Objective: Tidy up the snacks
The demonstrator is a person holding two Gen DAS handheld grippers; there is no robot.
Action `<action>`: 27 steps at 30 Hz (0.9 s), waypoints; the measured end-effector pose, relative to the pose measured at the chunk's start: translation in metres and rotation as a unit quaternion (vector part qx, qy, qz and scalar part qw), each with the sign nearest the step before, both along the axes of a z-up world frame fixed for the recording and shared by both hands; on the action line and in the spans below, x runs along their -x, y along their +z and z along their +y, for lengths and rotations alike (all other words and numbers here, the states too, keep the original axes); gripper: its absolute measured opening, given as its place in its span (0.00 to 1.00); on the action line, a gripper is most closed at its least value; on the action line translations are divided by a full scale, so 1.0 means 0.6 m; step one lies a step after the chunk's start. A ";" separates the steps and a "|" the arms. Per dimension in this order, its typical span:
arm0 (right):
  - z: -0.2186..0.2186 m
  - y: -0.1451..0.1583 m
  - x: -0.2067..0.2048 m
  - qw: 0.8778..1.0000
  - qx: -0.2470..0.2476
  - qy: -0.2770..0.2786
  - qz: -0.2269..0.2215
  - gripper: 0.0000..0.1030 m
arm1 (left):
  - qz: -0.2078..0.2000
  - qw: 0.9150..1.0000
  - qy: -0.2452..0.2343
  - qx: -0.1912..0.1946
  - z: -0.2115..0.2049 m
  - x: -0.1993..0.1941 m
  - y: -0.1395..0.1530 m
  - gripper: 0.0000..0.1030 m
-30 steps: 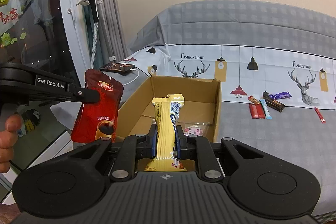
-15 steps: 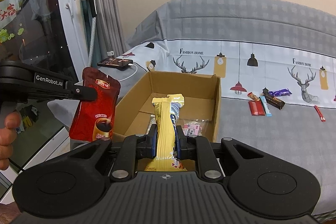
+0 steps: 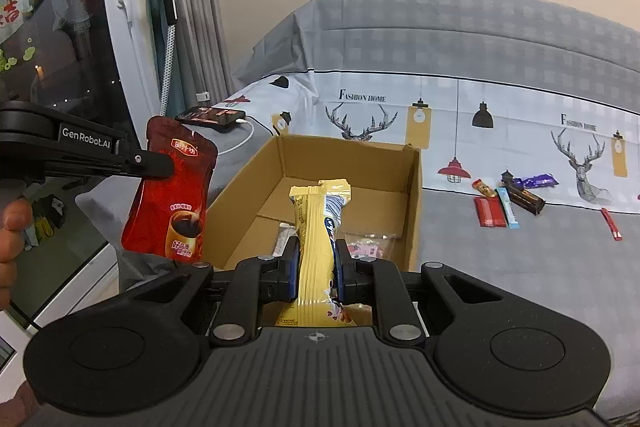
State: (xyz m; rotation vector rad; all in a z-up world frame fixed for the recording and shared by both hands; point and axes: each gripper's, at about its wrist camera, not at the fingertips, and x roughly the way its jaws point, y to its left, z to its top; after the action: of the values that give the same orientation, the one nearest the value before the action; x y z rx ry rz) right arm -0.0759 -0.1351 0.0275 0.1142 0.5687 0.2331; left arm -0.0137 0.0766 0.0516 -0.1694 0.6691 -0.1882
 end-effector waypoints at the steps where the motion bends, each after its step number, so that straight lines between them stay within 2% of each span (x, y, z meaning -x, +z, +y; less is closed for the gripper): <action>1: 0.002 0.000 -0.004 1.000 0.000 0.001 0.000 0.18 | 0.000 1.000 0.000 -0.001 0.000 -0.005 -0.001 0.07; 27: 0.018 -0.034 -0.161 1.000 -0.013 0.002 0.026 0.18 | 0.026 1.000 -0.001 -0.016 -0.017 -0.151 -0.040 0.07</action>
State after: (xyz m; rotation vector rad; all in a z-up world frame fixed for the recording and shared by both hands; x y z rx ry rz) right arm 0.0208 -0.1246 0.0070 0.1448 0.6181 0.2417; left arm 0.0771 0.0664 0.0274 -0.1432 0.7233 -0.1759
